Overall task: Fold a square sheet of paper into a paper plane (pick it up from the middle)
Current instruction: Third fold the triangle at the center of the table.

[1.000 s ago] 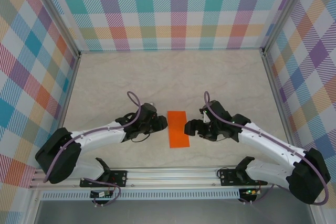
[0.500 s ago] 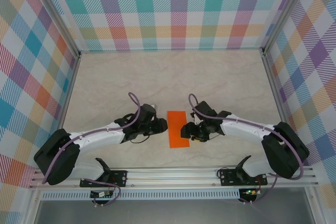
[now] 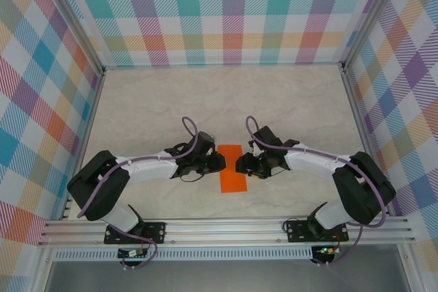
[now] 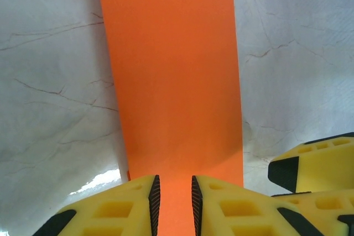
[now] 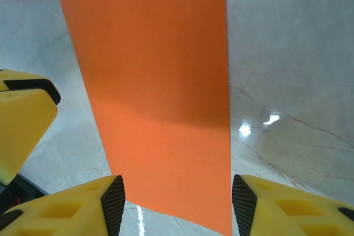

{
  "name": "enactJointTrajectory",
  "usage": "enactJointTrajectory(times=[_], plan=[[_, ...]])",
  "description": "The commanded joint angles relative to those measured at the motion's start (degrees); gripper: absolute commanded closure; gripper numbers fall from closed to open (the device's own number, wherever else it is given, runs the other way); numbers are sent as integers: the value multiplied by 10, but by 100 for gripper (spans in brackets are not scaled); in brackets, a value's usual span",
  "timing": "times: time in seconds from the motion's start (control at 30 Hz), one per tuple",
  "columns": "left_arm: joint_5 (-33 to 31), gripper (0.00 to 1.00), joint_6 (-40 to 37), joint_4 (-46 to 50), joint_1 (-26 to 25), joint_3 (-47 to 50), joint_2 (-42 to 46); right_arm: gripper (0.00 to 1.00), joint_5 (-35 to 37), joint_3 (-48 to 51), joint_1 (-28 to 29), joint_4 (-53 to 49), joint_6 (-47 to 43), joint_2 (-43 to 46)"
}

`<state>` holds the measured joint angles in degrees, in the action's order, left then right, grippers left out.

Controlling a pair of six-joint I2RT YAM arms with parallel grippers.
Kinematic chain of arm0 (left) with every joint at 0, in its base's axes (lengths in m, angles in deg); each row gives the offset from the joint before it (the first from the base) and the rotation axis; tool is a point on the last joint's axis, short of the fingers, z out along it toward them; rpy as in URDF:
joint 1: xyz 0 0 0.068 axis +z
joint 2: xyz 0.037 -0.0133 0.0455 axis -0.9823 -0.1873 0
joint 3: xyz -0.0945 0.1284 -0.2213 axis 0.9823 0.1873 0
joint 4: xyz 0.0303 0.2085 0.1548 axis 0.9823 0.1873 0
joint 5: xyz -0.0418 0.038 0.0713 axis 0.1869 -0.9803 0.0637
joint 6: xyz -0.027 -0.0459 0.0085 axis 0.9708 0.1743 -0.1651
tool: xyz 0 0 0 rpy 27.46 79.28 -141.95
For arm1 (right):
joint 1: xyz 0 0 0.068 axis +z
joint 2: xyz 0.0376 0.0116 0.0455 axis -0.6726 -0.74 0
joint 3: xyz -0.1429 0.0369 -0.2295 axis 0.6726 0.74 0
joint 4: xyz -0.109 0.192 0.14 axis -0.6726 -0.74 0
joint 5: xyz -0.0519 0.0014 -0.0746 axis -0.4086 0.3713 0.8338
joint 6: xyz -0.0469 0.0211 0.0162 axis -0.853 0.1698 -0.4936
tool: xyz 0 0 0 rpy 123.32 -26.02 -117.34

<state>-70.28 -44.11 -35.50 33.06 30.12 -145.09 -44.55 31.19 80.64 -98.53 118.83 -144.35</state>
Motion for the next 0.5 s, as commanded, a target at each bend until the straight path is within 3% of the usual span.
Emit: enactJointTrajectory(times=[0.0,0.17,0.47], plan=[[-26,75,-13,16,-9,-5,2,44,-35,6,-2,26,-12,-18],[-25,76,-22,19,-9,-21,-36,43,-20,0,-14,19,-19,-27],[-43,79,-24,40,-9,-45,-73,44,-69,-2,-36,45,-40,-61]])
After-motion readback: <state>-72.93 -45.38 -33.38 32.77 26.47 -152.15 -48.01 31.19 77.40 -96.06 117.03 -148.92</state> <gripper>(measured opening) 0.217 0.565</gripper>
